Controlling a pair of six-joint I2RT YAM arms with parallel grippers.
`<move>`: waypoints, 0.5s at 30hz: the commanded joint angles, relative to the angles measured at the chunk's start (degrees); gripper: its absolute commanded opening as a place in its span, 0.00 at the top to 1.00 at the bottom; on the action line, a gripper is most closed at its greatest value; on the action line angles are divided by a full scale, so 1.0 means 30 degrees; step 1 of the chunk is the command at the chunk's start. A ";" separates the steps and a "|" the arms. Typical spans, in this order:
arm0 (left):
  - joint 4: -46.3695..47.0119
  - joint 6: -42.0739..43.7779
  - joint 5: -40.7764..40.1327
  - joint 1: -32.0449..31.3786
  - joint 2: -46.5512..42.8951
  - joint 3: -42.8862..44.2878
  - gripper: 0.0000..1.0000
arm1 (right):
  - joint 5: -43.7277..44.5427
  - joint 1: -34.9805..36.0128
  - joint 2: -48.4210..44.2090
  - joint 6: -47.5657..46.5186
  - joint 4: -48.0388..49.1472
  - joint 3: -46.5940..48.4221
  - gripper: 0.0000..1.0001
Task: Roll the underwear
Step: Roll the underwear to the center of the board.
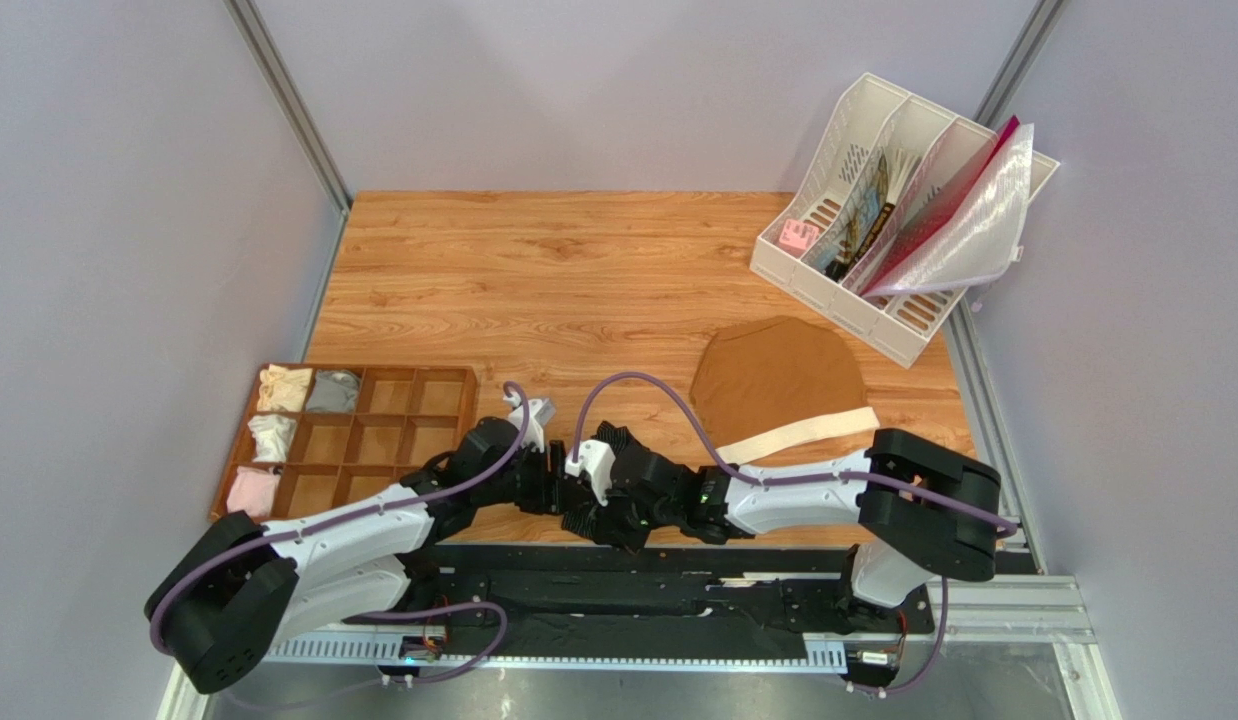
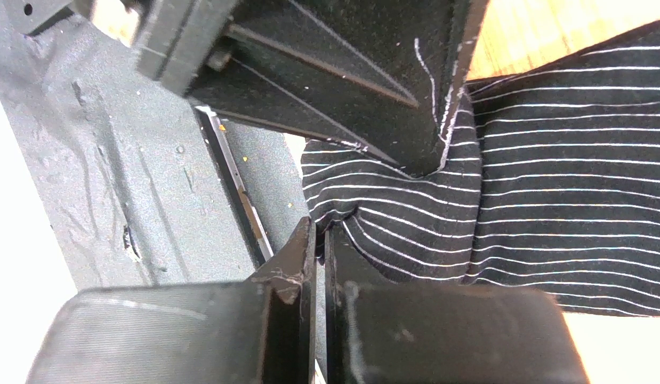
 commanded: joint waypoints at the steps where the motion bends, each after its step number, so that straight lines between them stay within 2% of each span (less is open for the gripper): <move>1: 0.3997 -0.0121 0.0475 -0.0048 0.0757 -0.1021 0.57 | -0.0424 -0.0158 0.0067 0.0572 -0.0330 -0.0354 1.00; 2: 0.4320 -0.0151 0.0506 -0.0048 0.0903 -0.1051 0.61 | -0.0306 -0.0158 0.0009 0.0602 -0.0476 -0.0295 1.00; 3: 0.4758 -0.0122 0.0564 -0.0048 0.1079 -0.0993 0.64 | -0.0160 -0.0158 -0.0050 0.0660 -0.0970 -0.0179 0.95; 4: 0.4850 -0.0064 0.0507 -0.0077 0.1196 -0.0935 0.74 | 0.0219 -0.0158 -0.0195 0.0748 -0.1294 0.0084 0.90; 5: 0.4880 -0.0005 0.0506 -0.0078 0.1314 -0.0847 0.78 | 0.0426 -0.0158 -0.0516 0.0778 -0.1675 0.0231 0.82; 6: 0.4532 0.0198 0.0390 -0.0078 0.1373 -0.0527 0.81 | 0.0602 -0.0158 -0.0780 0.0778 -0.2288 0.0378 0.63; 7: 0.4180 0.0374 0.0389 -0.0078 0.1402 -0.0321 0.86 | 0.1155 -0.0158 -0.1044 0.0807 -0.3309 0.0669 0.57; 9: 0.2926 0.0783 0.0302 -0.0107 0.1490 0.0438 0.90 | 0.1947 -0.0158 -0.2156 0.0866 -0.5472 0.1080 0.49; 12: 0.0934 0.1486 0.0388 -0.0077 0.1578 0.1434 0.91 | 0.3817 0.0075 -0.3530 0.0720 -0.8258 0.2193 0.47; 15: -0.0478 0.2045 0.0738 -0.0078 0.1929 0.2168 0.91 | 0.4996 0.0661 -0.4383 0.0077 -0.9643 0.3248 0.48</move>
